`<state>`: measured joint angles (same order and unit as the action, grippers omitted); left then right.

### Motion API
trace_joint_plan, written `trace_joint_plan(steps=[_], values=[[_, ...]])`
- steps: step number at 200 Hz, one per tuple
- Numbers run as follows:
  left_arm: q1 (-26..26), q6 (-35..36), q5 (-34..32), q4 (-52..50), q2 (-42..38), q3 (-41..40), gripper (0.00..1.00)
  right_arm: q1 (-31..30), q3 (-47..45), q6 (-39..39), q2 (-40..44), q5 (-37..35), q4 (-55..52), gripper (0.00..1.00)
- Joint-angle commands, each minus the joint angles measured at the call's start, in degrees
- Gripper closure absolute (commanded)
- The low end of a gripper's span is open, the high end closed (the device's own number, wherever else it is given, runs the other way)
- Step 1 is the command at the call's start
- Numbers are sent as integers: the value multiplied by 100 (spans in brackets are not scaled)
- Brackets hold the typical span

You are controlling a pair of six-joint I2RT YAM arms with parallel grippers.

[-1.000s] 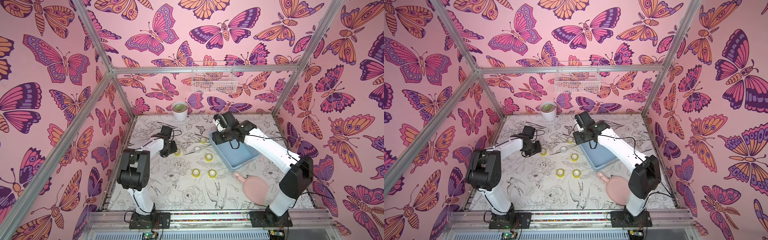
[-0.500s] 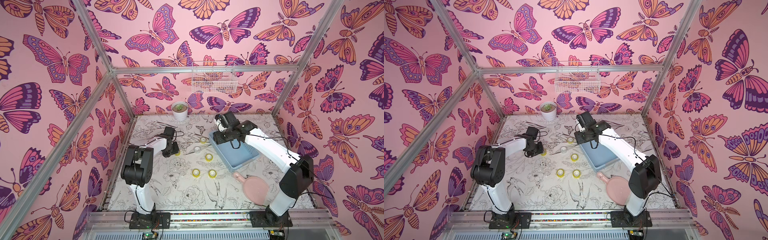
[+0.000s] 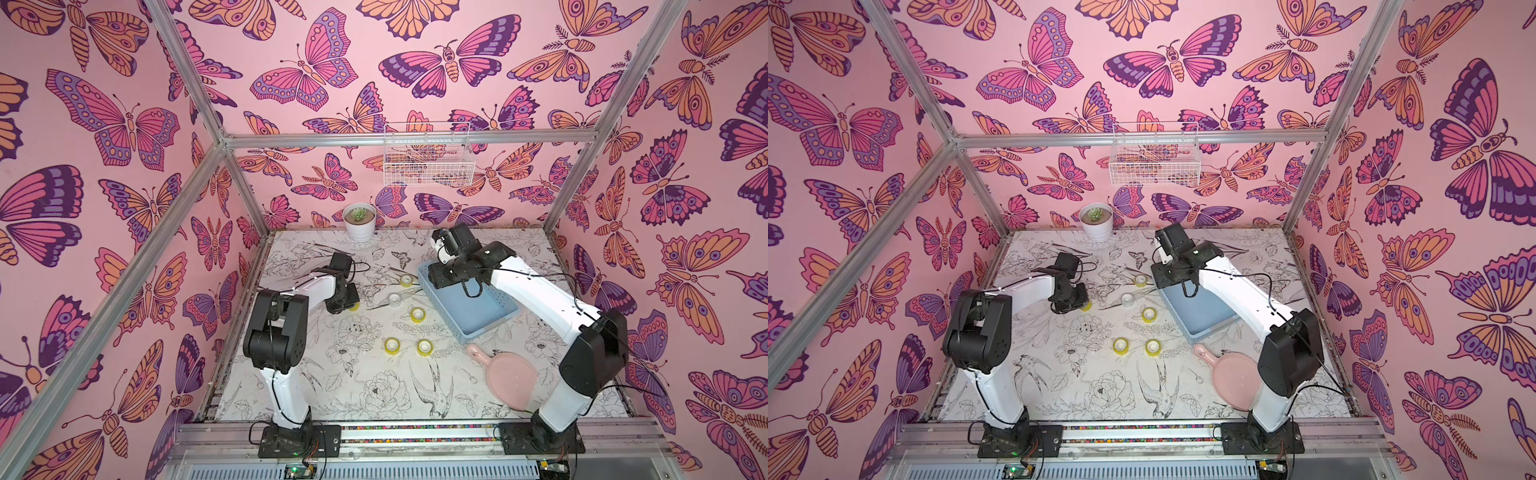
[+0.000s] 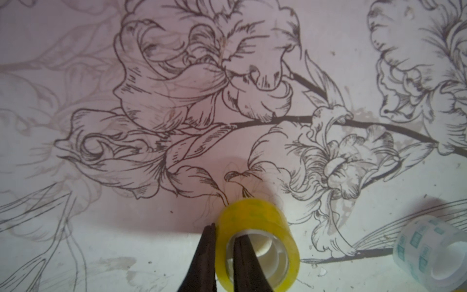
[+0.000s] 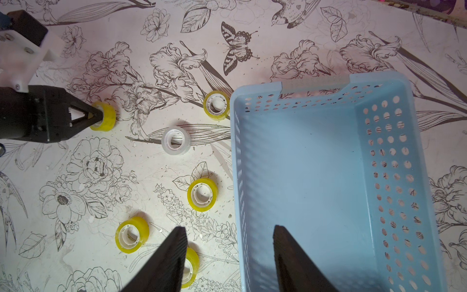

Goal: Put the transparent tape into the storage box
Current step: Pick up the tape from the center of the board, then place the tape in the storage box.

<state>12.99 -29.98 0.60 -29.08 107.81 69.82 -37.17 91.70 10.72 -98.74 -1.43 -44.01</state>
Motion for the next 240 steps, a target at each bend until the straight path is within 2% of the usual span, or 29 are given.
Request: trace_joint_plan(steps=[1,40,61,100,138,165,240], values=[[80,228,-204,-341,-401,382,100,92,-26,131,258,-19,48,41],[314,597,-218,-796,-579,1488,100,404,27,429,470,-59,-40,42],[587,917,-185,-1137,-395,2489,100,587,23,587,675,-169,-72,40],[1221,1519,-56,-1601,357,4196,100,879,-198,876,1333,-336,78,38],[1874,2144,-44,-2294,1449,5804,100,942,-470,953,1888,-419,320,38],[2223,2426,-90,-2334,1915,6209,100,948,-584,937,2088,-428,290,38],[2783,2736,-275,-2175,3062,6974,100,947,-1148,888,2587,-377,349,38]])
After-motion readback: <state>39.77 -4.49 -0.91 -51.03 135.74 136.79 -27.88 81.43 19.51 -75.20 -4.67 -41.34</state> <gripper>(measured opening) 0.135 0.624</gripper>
